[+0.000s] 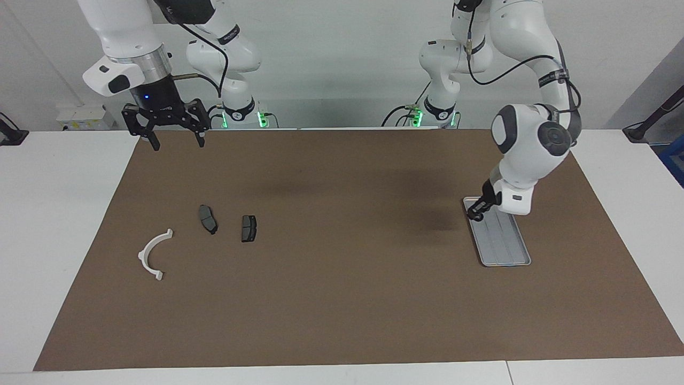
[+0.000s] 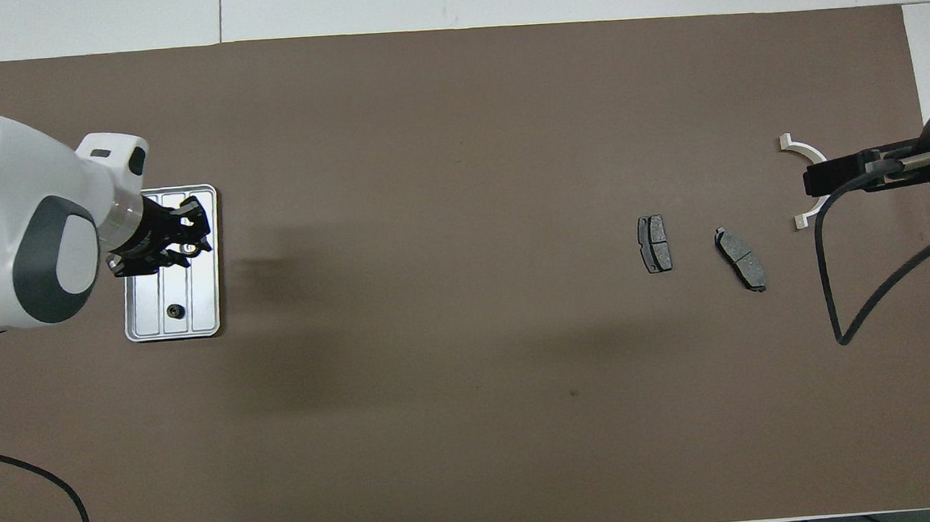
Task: Pick bearing gear from pile to tray
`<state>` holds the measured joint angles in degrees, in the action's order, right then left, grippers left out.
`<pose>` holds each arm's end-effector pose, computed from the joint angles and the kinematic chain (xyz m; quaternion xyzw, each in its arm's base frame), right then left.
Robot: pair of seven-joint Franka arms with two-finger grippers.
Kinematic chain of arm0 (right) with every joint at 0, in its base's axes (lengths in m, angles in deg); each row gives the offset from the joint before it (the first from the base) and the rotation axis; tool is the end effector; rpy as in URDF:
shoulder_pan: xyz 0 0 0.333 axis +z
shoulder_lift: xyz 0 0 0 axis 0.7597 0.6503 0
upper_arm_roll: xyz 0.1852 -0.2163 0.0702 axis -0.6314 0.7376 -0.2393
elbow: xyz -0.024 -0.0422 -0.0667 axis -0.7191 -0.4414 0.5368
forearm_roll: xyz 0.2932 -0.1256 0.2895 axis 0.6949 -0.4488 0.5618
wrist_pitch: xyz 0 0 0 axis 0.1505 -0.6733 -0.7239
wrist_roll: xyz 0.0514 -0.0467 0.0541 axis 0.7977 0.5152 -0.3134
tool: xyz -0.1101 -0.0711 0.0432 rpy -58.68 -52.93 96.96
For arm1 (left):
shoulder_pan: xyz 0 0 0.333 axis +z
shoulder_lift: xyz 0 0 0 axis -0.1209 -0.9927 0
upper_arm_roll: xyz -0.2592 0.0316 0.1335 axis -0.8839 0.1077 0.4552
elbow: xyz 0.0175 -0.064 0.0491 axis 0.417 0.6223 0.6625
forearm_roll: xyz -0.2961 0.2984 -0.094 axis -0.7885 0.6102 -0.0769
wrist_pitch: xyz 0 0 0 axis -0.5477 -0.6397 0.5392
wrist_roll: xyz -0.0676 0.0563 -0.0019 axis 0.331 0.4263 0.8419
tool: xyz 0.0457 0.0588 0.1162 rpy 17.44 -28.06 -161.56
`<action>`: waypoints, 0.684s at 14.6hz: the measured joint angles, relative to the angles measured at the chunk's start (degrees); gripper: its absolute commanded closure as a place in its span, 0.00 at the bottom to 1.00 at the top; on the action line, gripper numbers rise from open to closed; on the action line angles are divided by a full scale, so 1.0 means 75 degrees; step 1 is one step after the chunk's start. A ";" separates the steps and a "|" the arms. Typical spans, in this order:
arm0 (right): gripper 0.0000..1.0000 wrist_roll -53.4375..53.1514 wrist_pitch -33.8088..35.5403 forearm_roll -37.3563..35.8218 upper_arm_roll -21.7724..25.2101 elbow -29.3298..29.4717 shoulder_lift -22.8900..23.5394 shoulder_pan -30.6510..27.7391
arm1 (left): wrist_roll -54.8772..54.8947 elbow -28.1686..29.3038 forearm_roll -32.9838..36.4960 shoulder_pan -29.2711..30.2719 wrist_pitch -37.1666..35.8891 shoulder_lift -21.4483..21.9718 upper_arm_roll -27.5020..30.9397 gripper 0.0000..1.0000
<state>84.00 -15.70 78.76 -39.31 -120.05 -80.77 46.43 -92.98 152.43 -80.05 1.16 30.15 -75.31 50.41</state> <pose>0.5853 0.0304 0.5870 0.9974 0.0368 0.0616 0.0010 0.6210 -0.0462 0.3061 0.9658 0.2523 -0.0537 0.0245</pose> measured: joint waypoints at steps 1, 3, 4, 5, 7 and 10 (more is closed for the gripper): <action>0.00 0.0000 0.0019 0.0000 0.0025 0.0001 -0.0006 -0.0017 | 0.0333 0.0152 -0.0002 0.0215 0.0261 -0.0028 -0.0003 1.00; 0.00 0.0000 0.0073 0.0000 0.0065 0.0008 -0.0030 -0.0061 | 0.0677 0.0343 -0.0002 0.0355 0.0693 -0.0198 -0.0012 1.00; 0.00 0.0000 0.0081 0.0000 0.0084 0.0013 -0.0053 -0.0083 | 0.0797 0.0353 -0.0002 0.0397 0.0856 -0.0334 -0.0020 1.00; 0.00 0.0000 0.0085 0.0000 0.0097 0.0015 -0.0085 -0.0101 | 0.0904 0.0353 -0.0002 0.0456 0.1024 -0.0453 -0.0030 1.00; 0.00 0.0000 0.0094 0.0000 0.0091 0.0019 -0.0190 -0.0110 | 0.1061 0.0350 -0.0001 0.0621 0.1324 -0.0623 -0.0036 1.00; 0.00 0.0000 0.0173 0.0000 0.0079 0.0018 -0.0314 -0.0150 | 0.1151 0.0349 -0.0001 0.0731 0.1617 -0.0785 -0.0042 1.00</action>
<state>84.00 -14.41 78.76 -38.73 -119.91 -83.13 45.31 -84.35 155.05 -80.06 6.64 42.28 -81.19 50.10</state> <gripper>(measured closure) 0.000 0.661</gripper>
